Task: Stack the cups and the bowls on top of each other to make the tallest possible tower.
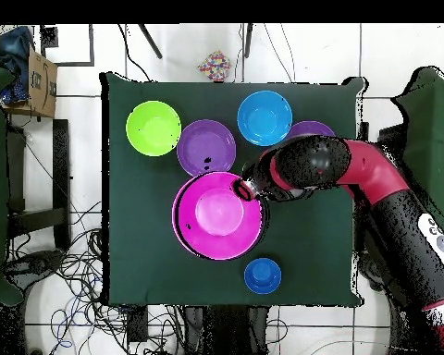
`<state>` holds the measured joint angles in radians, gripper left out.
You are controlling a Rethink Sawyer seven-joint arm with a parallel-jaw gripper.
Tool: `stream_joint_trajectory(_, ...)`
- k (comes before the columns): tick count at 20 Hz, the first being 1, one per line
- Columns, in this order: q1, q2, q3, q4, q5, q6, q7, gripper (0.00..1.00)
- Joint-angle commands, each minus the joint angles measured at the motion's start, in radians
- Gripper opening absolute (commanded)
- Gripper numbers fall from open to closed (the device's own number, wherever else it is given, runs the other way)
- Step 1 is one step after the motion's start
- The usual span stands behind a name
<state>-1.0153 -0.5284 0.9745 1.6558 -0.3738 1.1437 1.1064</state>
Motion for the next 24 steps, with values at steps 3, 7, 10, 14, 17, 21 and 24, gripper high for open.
stream_joint_trajectory(3,0.015,0.011,-0.043,0.040,-0.039,-0.056,-0.032,0.00)
stream_joint_trajectory(7,0.022,0.023,-0.050,0.028,-0.047,-0.063,-0.034,0.00)
stream_joint_trajectory(10,0.020,0.033,-0.054,0.027,-0.054,-0.073,-0.038,0.00)
stream_joint_trajectory(14,0.015,0.035,-0.054,0.032,-0.057,-0.079,-0.041,0.00)
stream_joint_trajectory(17,0.011,0.034,-0.053,0.036,-0.058,-0.082,-0.041,0.00)
stream_joint_trajectory(21,0.013,0.035,-0.052,0.037,-0.058,-0.084,-0.039,0.00)
stream_joint_trajectory(24,0.011,0.038,-0.055,0.037,-0.061,-0.088,-0.042,0.00)
